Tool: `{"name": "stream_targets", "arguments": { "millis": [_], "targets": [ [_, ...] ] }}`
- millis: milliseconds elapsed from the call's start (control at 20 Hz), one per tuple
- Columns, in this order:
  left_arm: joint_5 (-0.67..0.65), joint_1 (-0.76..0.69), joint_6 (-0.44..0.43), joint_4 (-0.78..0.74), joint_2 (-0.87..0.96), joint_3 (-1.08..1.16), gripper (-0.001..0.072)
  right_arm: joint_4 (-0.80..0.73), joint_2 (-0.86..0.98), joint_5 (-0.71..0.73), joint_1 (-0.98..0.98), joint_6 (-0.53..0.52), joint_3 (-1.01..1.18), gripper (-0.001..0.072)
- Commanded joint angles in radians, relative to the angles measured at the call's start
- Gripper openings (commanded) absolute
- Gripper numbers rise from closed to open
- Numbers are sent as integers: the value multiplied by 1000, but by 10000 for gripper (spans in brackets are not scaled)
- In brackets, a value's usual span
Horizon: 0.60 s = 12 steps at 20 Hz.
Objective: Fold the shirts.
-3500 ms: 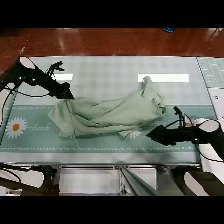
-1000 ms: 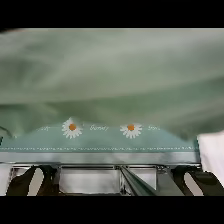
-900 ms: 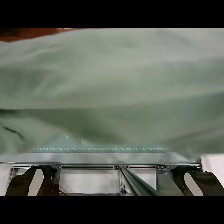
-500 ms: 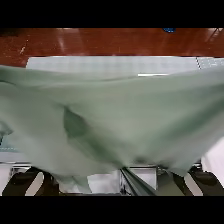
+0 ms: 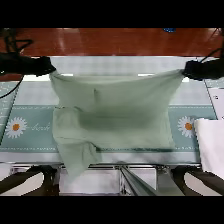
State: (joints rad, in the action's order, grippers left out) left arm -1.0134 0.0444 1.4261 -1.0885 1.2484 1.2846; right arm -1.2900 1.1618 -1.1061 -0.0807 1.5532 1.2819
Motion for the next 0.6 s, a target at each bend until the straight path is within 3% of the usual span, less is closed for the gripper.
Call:
{"name": "stream_targets", "arguments": {
  "millis": [0, 50, 100, 150, 200, 400, 450, 550],
  "targets": [
    [85, -1, 1, 110, 251, 105, 24, 120, 283, 118, 0, -5, 114, 28],
    [85, -1, 1, 134, 293, 141, 25, 169, 347, 119, -1, 0, 167, 33],
    [83, -1, 3, 153, 326, 172, 91, 206, 396, 119, -1, 20, 213, 144],
    [58, -1, -1, 153, 349, 205, 347, 242, 437, 109, -5, 34, 261, 368],
    [5, 7, -38, 110, 363, 248, 505, 260, 462, 78, -19, 33, 306, 416],
    [-342, 148, 10, -184, 354, 388, 507, 235, 429, -151, -174, -35, 409, 415],
    [-420, 200, 11, -196, 343, 381, 507, 175, 408, -253, -219, -47, 409, 415],
    [-453, 301, 34, -161, 277, 269, 507, -31, 360, -423, -281, -37, 348, 415]
  ]
}}
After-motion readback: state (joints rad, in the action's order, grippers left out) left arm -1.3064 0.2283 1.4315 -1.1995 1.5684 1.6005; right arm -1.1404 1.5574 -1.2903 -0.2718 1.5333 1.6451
